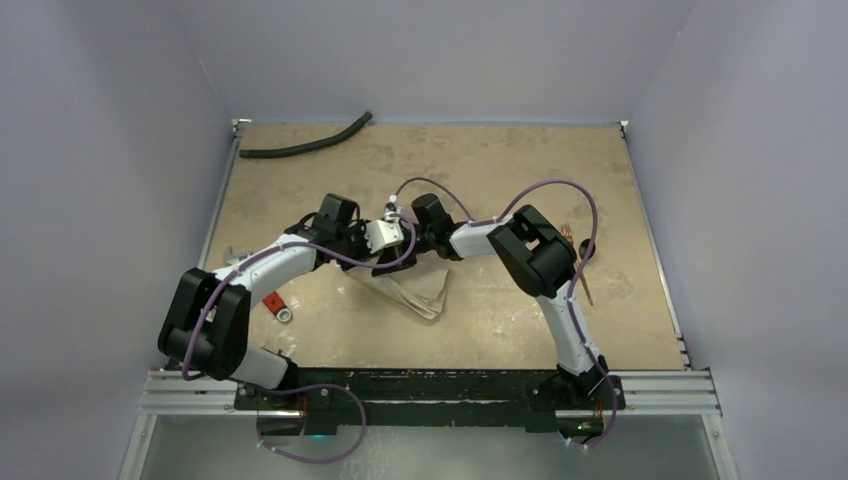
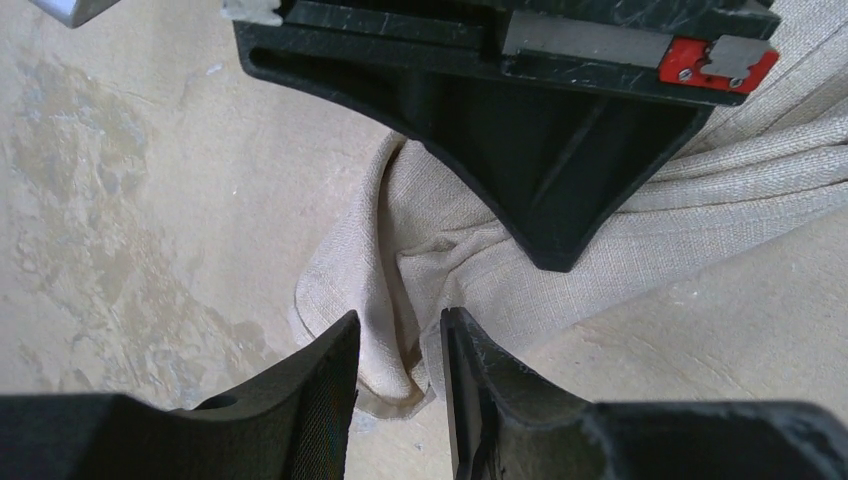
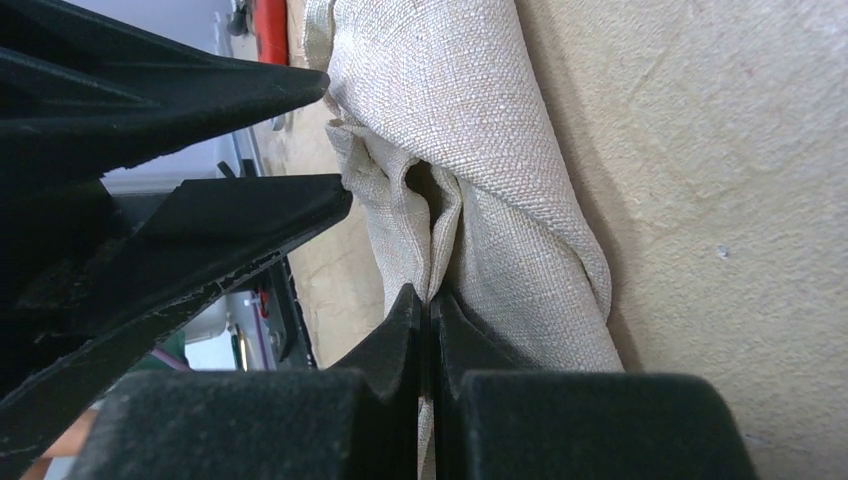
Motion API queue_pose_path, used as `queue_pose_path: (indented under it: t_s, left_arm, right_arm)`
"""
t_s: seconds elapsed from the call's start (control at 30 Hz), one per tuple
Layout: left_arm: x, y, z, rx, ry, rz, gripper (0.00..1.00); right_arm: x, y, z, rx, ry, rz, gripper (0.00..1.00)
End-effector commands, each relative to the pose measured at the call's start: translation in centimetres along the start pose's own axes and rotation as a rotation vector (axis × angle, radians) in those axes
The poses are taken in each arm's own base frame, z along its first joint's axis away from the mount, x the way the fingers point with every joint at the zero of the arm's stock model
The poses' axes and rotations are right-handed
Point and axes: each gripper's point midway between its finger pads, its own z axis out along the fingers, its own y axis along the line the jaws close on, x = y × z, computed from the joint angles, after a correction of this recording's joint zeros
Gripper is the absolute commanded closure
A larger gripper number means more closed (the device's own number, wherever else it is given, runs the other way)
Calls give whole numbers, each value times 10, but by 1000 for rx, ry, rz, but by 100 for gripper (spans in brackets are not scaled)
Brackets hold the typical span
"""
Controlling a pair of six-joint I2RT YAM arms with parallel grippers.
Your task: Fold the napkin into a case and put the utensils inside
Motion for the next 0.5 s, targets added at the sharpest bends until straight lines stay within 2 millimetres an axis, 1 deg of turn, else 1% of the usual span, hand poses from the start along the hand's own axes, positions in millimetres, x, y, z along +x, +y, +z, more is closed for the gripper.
queue_pose_path:
  t_s: [0.0, 0.03, 0.1, 0.17, 0.27, 0.4, 0.47]
  left_arm:
    - [-9, 8, 2, -41, -19, 41, 66]
    - [-9, 8, 3, -44, -18, 42, 66]
    - [-9, 8, 3, -41, -18, 39, 67]
    - [-7, 2, 5, -31, -12, 46, 67]
    - [1, -9, 10, -18, 9, 63, 68]
    - [14, -13, 15, -30, 42, 75, 68]
    - [17, -14, 16, -33, 48, 69, 68]
  right_arm:
    - [31, -50, -6, 174, 36, 102, 100]
    - [29, -48, -6, 169, 28, 99, 100]
    - [27, -41, -6, 146, 22, 100, 94]
    - [22, -32, -7, 120, 9, 92, 88]
    - [15, -18, -9, 78, -4, 80, 82]
    - [9, -7, -9, 53, -14, 78, 79]
    - [8, -3, -9, 43, -20, 81, 78]
